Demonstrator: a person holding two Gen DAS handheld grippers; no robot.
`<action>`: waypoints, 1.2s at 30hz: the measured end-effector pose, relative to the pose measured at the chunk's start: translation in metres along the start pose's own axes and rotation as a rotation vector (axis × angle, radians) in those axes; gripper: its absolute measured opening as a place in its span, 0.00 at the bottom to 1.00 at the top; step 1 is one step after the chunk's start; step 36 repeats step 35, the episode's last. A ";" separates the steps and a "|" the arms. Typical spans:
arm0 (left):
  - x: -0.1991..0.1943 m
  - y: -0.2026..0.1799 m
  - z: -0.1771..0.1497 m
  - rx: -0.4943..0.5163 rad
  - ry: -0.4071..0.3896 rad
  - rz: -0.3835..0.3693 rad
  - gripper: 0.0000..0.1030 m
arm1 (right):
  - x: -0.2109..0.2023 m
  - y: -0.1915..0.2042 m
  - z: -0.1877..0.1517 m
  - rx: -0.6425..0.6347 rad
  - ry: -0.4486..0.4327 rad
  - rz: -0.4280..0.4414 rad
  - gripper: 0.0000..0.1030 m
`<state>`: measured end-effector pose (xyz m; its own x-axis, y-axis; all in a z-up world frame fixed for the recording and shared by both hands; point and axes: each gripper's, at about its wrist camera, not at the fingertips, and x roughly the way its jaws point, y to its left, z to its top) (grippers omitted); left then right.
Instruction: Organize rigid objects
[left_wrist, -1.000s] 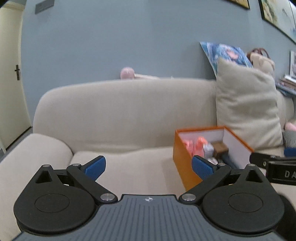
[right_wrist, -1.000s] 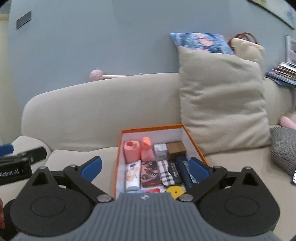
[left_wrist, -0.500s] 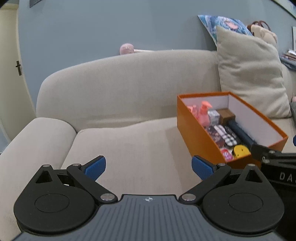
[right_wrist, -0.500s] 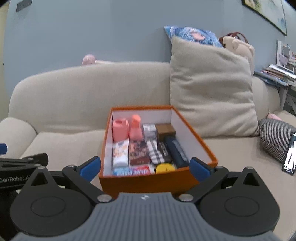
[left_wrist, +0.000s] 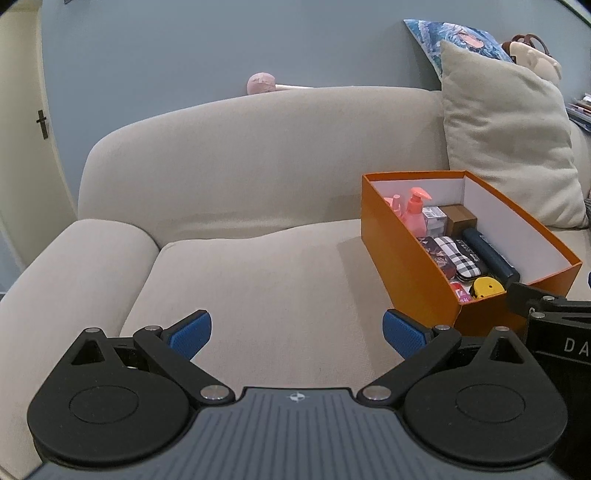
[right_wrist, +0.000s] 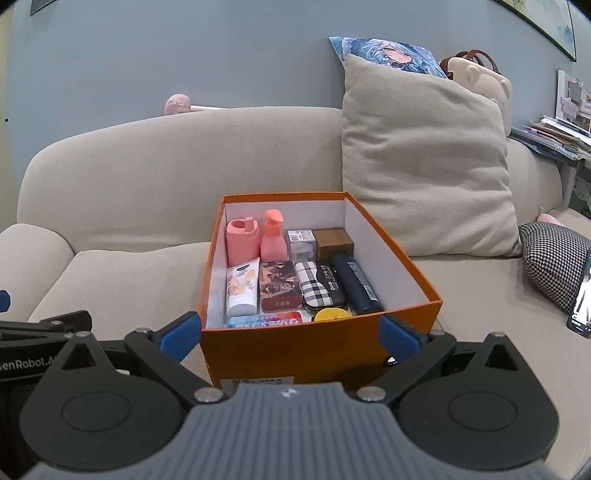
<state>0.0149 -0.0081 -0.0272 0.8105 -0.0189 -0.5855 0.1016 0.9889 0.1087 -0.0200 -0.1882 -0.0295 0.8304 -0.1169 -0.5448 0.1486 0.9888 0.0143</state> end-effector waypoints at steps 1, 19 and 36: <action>0.000 0.001 0.000 -0.003 0.001 -0.001 1.00 | 0.000 0.000 0.000 -0.001 0.001 0.001 0.98; -0.005 0.001 0.000 0.006 -0.003 -0.001 1.00 | -0.006 0.001 -0.001 -0.008 -0.010 0.005 0.98; -0.009 -0.001 0.000 0.008 -0.013 -0.006 1.00 | -0.008 0.000 -0.001 -0.006 -0.015 0.009 0.98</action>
